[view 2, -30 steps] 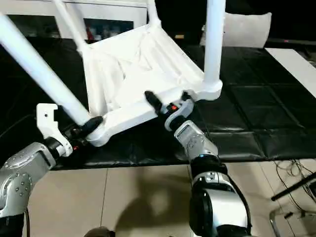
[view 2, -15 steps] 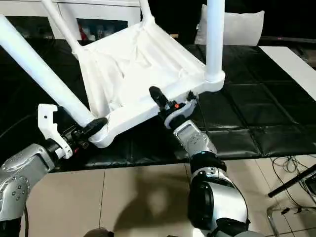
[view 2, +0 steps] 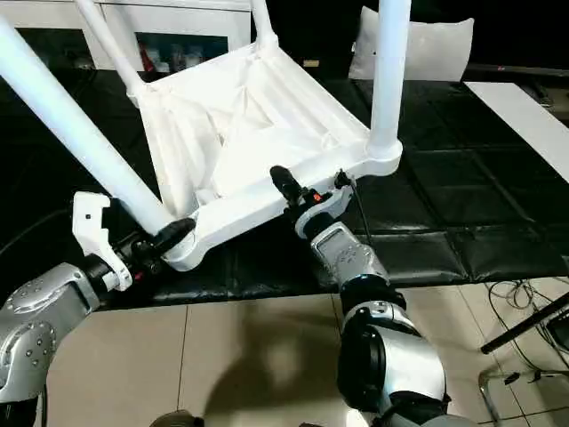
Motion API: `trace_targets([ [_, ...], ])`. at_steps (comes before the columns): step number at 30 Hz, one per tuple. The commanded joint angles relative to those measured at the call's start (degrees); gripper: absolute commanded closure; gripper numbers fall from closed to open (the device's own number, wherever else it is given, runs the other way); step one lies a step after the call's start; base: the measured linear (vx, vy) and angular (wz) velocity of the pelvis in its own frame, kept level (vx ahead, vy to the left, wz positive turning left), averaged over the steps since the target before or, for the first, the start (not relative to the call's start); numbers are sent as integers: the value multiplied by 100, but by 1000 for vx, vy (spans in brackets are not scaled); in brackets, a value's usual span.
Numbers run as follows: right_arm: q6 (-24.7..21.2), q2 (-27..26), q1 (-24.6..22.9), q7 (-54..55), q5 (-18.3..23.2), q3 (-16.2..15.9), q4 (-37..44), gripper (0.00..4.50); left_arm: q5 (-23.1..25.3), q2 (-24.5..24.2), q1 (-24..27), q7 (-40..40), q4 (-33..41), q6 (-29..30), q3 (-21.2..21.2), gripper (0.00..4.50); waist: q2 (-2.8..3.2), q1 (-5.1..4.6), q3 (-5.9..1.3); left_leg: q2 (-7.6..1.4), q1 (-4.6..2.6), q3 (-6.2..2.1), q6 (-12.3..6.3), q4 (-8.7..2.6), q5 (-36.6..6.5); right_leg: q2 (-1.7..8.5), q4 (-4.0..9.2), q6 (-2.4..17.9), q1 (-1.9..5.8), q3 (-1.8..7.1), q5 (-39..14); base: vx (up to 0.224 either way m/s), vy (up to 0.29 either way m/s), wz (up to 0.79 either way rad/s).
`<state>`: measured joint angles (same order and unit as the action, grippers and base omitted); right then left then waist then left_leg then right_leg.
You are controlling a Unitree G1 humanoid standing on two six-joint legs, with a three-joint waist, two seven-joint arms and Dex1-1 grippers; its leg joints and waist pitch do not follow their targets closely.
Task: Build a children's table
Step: Flip table
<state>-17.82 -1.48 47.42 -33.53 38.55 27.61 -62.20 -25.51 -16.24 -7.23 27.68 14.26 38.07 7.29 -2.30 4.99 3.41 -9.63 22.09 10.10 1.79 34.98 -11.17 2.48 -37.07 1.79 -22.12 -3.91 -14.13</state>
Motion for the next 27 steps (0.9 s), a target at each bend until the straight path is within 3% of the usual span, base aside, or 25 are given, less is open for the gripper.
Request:
trace_targets([
  [1,615,207,272,38,-49,102,280,236,-200,-53,87,373,161,-133,-106,165,38,27,-448,-412,-122,-120,-522,-318,416,647,269,1559,313,337,1113,0,0,0],
  [4,728,287,301,183,-32,191,273,239,-174,-119,136,399,195,-203,-88,125,34,35,-451,-410,-121,-116,-591,-310,513,630,245,1583,302,333,1299,0,0,0],
  [8,1115,548,341,578,32,476,243,239,-75,-209,260,390,214,-449,2,114,39,73,-436,-415,-138,-99,-570,-316,366,626,272,1554,291,340,1123,0,0,0],
  [12,1531,840,286,827,38,672,327,239,116,-381,451,511,275,-725,-25,76,59,180,-414,-426,-186,-83,-382,-336,47,599,307,1403,249,339,747,0,0,0],
  [16,1653,928,268,923,-38,663,373,239,190,-448,475,569,284,-847,-54,47,57,237,-420,-422,-173,-81,-292,-345,12,606,301,1321,250,341,740,0,0,0],
  [20,1948,1220,180,1214,-668,279,656,239,217,-592,433,667,654,-1089,-175,13,30,228,-427,-408,-145,-94,-260,-348,34,604,295,1258,277,328,727,0,0,0],
  [23,1925,1387,120,1318,-947,53,855,239,380,-679,235,516,864,-1112,-263,6,20,225,-415,-386,-141,-73,-265,-338,-17,588,306,1211,273,339,609,0,0,0],
  [27,1845,1697,-29,1579,-1649,-484,1221,239,404,-740,-108,419,1247,-944,-341,0,-19,223,-409,-372,-122,-76,-194,-336,15,581,313,1102,288,346,479,0,0,0],
])
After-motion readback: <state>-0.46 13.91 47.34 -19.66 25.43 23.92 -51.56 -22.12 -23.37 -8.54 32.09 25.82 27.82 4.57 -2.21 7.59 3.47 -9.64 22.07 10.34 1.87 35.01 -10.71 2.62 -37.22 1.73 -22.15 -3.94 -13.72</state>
